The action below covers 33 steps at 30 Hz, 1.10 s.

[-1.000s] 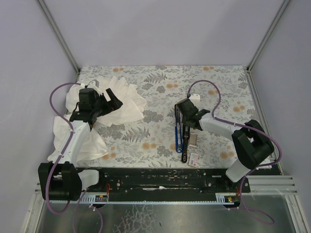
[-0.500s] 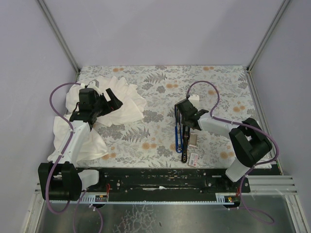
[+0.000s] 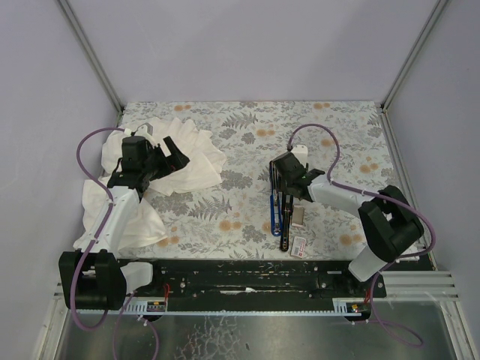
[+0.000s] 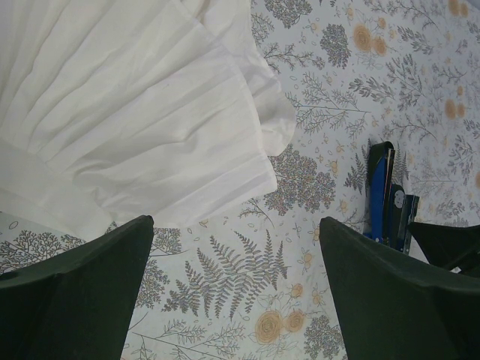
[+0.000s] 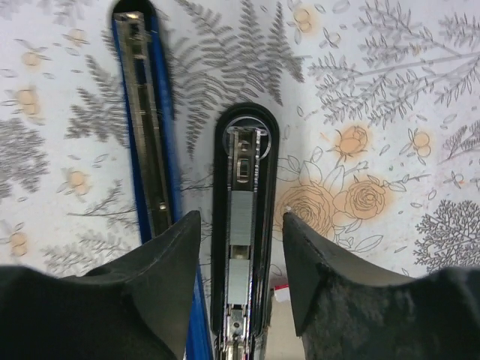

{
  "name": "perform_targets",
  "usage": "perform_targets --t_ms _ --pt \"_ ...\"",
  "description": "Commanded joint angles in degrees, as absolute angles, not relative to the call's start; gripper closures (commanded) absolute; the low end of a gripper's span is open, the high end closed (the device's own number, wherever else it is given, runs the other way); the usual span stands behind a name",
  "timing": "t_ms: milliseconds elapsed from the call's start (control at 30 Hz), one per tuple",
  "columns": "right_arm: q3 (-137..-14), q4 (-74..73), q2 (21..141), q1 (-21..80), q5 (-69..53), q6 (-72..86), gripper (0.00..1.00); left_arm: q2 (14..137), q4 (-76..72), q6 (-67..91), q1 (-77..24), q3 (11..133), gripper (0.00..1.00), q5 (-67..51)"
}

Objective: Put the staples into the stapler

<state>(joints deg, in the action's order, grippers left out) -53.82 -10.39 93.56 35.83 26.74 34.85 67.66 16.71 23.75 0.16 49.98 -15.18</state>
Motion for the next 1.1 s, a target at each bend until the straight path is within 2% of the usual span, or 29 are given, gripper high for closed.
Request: perform_targets --t_ms 0,167,367,700,1067 --pt "-55.75 -8.82 87.68 35.42 22.44 29.08 0.45 67.41 14.44 23.97 0.88 49.62 0.09 -16.17" --pt "-60.51 -9.93 90.40 35.29 16.44 25.44 0.41 67.44 14.33 23.98 0.89 49.55 0.09 -16.45" --pt "-66.61 -11.25 99.39 35.21 14.26 22.89 0.35 67.57 14.19 23.93 0.82 49.39 0.09 -16.68" --pt "-71.54 -12.27 109.01 35.16 14.36 18.41 0.35 68.40 13.72 24.23 0.82 49.38 0.09 -17.95" --pt "-70.51 -8.10 110.10 36.55 1.54 11.98 0.60 68.55 12.82 24.62 0.83 48.84 0.09 -19.81"
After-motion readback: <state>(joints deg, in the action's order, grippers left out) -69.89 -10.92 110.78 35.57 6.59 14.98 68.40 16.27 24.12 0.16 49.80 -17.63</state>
